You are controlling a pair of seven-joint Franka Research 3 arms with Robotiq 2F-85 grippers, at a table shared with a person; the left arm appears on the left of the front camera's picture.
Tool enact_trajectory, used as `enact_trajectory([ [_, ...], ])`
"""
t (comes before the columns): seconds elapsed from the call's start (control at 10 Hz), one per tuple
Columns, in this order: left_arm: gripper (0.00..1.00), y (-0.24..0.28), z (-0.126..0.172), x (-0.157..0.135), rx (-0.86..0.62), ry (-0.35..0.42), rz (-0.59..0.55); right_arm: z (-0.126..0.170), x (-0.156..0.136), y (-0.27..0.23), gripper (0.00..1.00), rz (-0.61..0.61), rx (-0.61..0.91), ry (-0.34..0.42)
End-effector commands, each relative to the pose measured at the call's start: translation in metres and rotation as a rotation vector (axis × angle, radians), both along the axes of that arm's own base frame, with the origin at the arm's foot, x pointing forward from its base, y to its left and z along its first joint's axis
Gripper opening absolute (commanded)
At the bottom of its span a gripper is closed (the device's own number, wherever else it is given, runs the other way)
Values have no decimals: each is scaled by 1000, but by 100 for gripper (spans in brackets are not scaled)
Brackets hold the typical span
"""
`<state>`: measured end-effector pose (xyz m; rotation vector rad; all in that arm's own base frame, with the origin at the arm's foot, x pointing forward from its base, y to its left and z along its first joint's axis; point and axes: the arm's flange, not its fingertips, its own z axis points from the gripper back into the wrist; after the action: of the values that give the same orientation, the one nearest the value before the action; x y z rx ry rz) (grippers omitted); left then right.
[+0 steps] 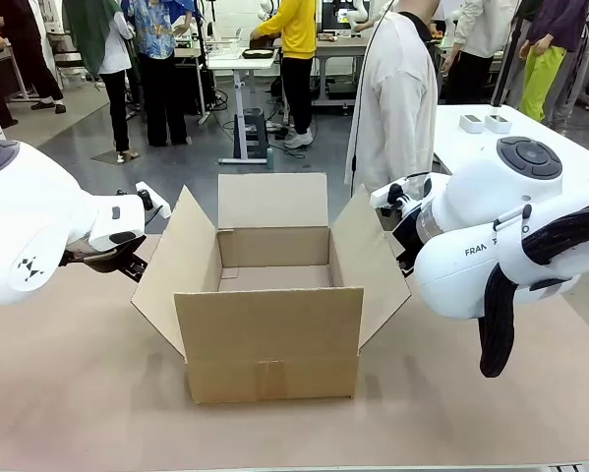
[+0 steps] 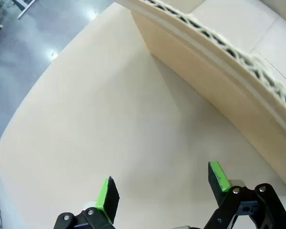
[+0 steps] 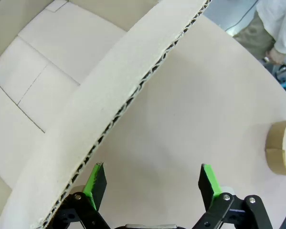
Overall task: Wrap the clocks to prevent damage.
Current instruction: Open the side flaps of the Package Box.
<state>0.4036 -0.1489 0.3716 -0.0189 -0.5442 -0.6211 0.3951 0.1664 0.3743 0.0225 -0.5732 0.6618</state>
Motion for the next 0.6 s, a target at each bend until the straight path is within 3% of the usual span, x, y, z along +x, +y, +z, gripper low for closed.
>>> enact_trajectory([
  [0.0, 100, 0, 0, 0, 0, -1, 0, 0, 0, 0, 100, 0, 0, 0],
  [0.3, 100, 0, 0, 0, 0, 0, 0, 0, 0, 0, 100, 0, 0, 0],
  [0.4, 100, 17, 40, 19, -21, 104, -20, 37, 4, 4, 100, -15, 96, 25],
  [0.5, 100, 19, 91, 22, -65, 124, -143, 85, -1, 3, 100, -5, 144, 35],
])
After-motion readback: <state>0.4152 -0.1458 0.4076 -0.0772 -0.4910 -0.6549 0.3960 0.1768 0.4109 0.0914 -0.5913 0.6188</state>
